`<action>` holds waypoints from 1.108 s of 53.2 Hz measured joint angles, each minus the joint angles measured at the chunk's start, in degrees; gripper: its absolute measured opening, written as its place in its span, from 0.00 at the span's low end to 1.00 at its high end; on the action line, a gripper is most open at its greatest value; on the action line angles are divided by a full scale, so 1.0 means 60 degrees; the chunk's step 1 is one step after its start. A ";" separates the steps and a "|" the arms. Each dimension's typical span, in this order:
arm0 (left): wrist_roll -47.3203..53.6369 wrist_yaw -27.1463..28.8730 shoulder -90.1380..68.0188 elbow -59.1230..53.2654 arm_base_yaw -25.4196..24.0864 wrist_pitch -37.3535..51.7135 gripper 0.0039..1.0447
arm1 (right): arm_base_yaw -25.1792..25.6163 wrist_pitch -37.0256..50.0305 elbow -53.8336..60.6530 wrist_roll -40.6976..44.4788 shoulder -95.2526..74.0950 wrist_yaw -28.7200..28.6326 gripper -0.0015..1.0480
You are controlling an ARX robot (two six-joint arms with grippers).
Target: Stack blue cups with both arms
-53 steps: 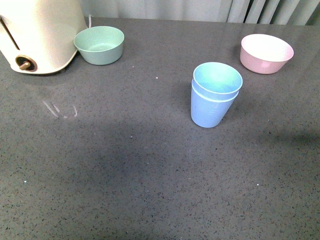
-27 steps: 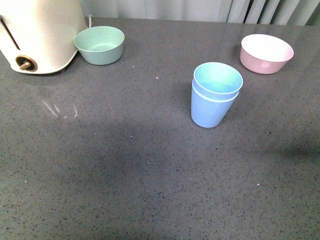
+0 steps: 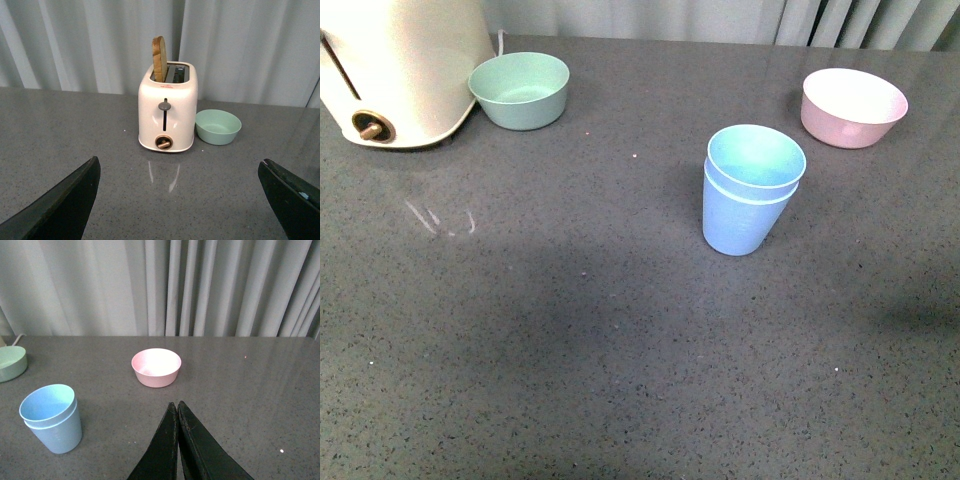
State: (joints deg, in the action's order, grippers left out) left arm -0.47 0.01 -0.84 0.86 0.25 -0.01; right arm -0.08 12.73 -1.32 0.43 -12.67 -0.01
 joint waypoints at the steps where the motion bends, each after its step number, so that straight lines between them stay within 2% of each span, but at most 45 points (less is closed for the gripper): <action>1: 0.0000 0.0000 0.0000 0.0000 0.0000 0.0000 0.92 | 0.0000 -0.0055 0.0000 -0.0004 0.0051 0.0000 0.02; 10: 0.0000 0.0000 0.0000 0.0000 0.0000 0.0000 0.92 | 0.0000 -0.0419 0.0000 0.0000 0.0412 0.0000 0.02; 16: 0.0000 0.0004 0.0000 0.0000 -0.0004 0.0000 0.92 | 0.0000 -0.1967 -0.0004 -0.0004 0.1698 0.0011 0.02; 36: 0.0000 0.0000 0.0000 0.0000 0.0000 0.0000 0.92 | 0.0000 -0.2106 -0.0004 0.0004 0.2051 0.0000 0.03; 39: 0.0000 0.0000 0.0000 0.0000 0.0000 0.0000 0.92 | 0.0000 -0.2106 -0.0004 0.0000 0.2051 0.0000 0.14; 50: 0.0004 0.0000 0.0000 0.0000 0.0000 0.0000 0.92 | 0.0000 -0.2106 -0.0004 0.0000 0.2055 0.0000 0.42; 54: 0.0000 0.0000 0.0000 0.0000 0.0000 0.0000 0.92 | 0.0000 -0.2106 -0.0004 0.0000 0.2055 0.0000 0.55; 59: 0.0000 0.0000 0.0000 0.0000 0.0000 0.0000 0.92 | 0.0000 -0.2106 -0.0004 0.0000 0.2055 0.0000 0.77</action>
State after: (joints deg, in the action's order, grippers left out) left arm -0.47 0.01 -0.84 0.86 0.25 -0.01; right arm -0.08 0.10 -1.34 0.43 -0.34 -0.01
